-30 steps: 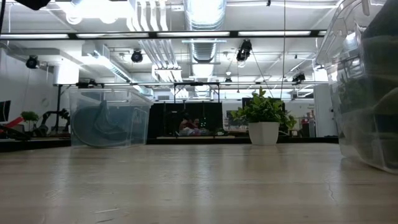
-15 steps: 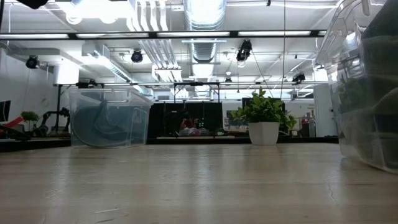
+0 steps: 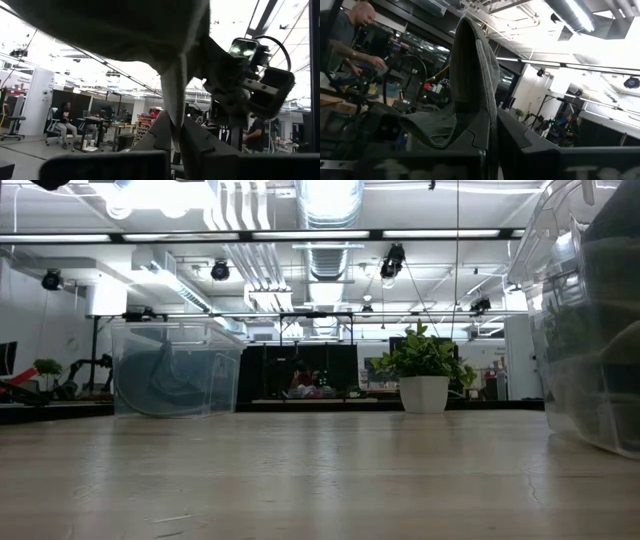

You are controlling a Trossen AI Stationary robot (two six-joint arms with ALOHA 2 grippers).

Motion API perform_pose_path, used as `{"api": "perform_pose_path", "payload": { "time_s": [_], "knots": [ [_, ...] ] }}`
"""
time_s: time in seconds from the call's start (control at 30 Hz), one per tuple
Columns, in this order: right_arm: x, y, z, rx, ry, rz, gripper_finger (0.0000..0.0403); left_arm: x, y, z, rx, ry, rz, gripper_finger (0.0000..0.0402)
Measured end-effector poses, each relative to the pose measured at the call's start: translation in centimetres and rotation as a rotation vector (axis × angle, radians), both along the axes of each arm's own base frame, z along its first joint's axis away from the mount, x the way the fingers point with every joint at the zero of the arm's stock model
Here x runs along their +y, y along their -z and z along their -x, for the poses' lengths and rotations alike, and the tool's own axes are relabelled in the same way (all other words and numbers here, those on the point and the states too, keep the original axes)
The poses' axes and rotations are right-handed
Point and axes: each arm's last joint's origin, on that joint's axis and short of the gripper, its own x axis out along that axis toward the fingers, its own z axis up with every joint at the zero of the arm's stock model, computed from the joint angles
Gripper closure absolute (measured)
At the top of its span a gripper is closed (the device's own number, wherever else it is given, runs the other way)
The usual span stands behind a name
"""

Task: Pick & Place hat
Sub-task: Put the black cap into the top transparent bin

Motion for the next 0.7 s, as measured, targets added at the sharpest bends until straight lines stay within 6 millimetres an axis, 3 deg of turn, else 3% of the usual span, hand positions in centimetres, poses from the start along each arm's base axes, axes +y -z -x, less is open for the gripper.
{"api": "perform_pose_path", "payload": {
  "time_s": [0.27,0.37,0.7],
  "knots": [
    [0.0,0.6,-0.1,0.047,-0.012,-0.061,0.0387,0.3,-0.2,0.6,0.037,-0.014,0.023,0.0395],
    [-0.2,1.1,-0.3,0.088,0.001,-0.066,0.0370,0.6,-0.1,1.0,0.083,-0.054,0.070,0.0395],
    [-0.9,2.0,-0.4,0.185,0.186,-0.070,0.0207,1.7,-0.2,3.4,0.215,-0.111,0.169,0.0397]
  ]
}}
